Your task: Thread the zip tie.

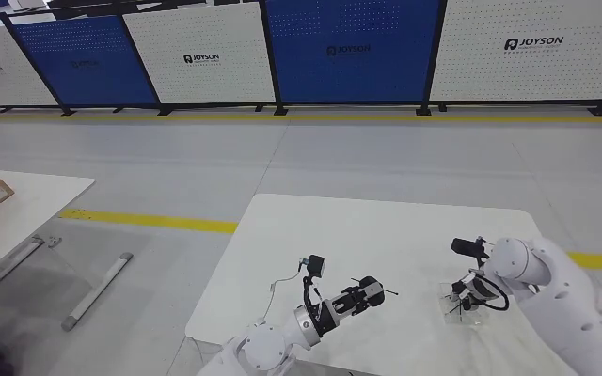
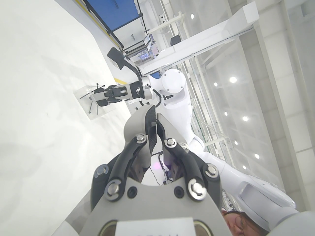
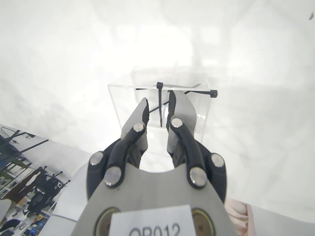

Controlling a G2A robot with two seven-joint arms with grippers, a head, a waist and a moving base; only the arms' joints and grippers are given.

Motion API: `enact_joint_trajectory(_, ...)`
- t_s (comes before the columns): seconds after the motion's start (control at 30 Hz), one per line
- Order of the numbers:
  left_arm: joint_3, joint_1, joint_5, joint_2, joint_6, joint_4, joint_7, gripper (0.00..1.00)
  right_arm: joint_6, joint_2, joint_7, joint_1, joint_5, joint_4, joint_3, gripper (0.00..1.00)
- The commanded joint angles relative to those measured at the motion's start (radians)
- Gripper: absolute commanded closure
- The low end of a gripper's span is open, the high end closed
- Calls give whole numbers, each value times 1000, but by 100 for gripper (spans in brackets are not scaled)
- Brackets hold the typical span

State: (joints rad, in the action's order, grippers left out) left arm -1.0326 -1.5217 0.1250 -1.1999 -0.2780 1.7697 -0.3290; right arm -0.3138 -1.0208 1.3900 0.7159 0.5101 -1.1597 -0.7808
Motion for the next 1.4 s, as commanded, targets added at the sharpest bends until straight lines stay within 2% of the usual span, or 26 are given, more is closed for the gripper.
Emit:
enact_joint_trajectory(0.0,0,0,0,0,0,0,0,100,-1,-2,0,-3,-1,5,4,79)
enact_joint_trajectory(0.13,0,0,0,0,0,0,0,100,0,-7,0,-13,-2,17,14,78)
enact_joint_trajectory(0.23,0,0,0,0,0,0,0,100,1,-11,0,-18,-6,26,20,81)
enact_joint_trajectory(0.33,0,0,0,0,0,0,0,100,2,-13,0,-22,-6,30,24,92)
enact_joint_trajectory(0.47,0,0,0,0,0,0,0,100,0,-14,0,-23,-2,29,27,93)
enact_joint_trajectory(0.57,0,0,0,0,0,0,0,100,-3,-12,0,-21,0,24,26,100)
enact_joint_trajectory(0.93,0,0,0,0,0,0,0,100,-12,10,0,9,16,-40,-10,100)
enact_joint_trajectory(1.03,0,0,0,0,0,0,0,100,-26,28,-5,41,19,-92,-51,100)
enact_joint_trajectory(1.17,0,0,0,0,0,0,0,100,-26,60,-46,116,9,-182,-153,100)
enact_joint_trajectory(1.37,0,0,0,0,0,0,0,100,-22,113,-144,311,-49,-372,-378,100)
